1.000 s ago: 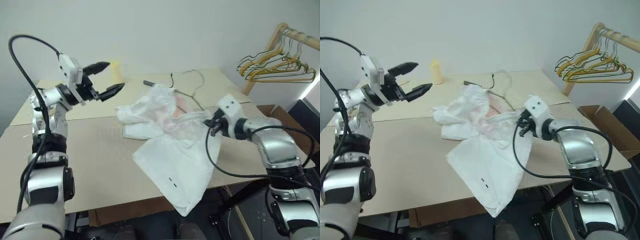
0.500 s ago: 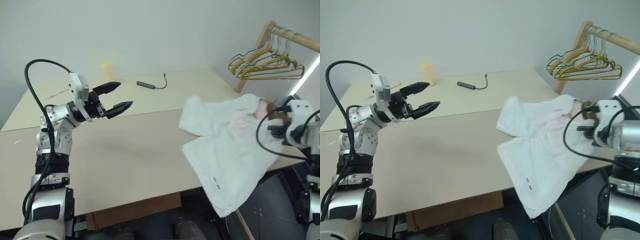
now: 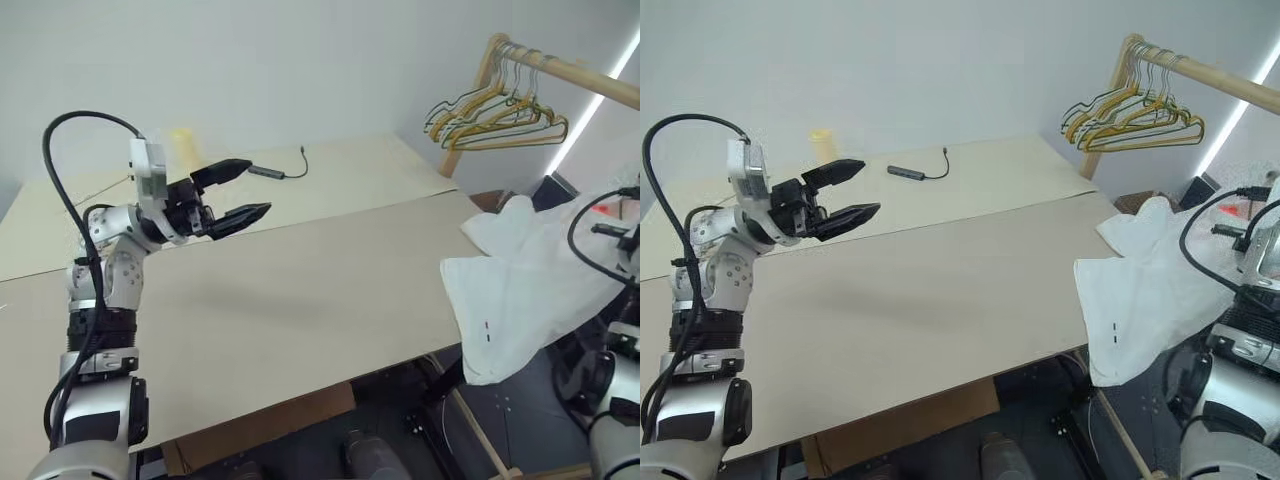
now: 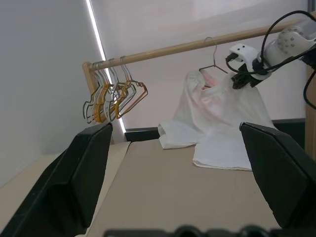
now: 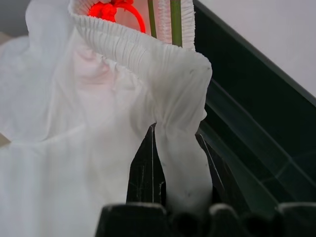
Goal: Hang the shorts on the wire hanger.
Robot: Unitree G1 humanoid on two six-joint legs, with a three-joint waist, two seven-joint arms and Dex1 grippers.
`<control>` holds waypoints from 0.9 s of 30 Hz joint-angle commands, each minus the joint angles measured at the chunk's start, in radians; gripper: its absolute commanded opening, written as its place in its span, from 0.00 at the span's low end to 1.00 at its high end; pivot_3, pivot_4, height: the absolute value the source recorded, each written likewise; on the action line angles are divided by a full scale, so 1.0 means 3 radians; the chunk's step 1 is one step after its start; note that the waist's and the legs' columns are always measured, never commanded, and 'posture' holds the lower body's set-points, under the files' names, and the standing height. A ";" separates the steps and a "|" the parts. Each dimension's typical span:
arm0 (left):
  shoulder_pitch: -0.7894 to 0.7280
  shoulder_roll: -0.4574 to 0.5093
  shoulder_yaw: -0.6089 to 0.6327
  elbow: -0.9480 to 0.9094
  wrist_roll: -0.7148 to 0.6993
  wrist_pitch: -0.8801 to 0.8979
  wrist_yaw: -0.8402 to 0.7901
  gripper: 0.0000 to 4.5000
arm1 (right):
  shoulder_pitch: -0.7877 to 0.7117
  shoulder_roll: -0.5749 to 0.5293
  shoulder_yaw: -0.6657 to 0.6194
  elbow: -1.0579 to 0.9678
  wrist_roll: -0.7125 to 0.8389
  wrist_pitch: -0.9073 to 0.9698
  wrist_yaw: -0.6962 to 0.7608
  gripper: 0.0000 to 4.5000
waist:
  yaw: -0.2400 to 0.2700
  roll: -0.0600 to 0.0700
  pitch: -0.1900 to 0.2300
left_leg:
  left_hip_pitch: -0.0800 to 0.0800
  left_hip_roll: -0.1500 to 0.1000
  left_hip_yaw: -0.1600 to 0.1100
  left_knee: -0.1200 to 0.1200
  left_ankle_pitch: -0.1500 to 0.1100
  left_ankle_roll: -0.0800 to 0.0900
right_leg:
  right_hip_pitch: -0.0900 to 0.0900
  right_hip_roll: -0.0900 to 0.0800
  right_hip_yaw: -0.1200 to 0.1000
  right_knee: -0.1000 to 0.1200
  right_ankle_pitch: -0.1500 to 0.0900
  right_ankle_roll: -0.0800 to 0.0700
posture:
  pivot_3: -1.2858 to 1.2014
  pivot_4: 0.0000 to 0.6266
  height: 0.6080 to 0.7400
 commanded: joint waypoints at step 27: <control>0.0285 0.0042 0.0049 -0.0429 -0.0158 0.0064 -0.0099 0.99 | -0.1248 -0.0416 -0.0599 0.2376 0.0501 -0.1035 -0.1561 0.00 | 0.0024 0.0012 0.0008 | 0.0012 -0.0002 0.0006 -0.0011 0.0000 0.0002 | 0.0008 0.0000 0.0009 -0.0008 -0.0007 0.0012 | 0.46 0.00 1.00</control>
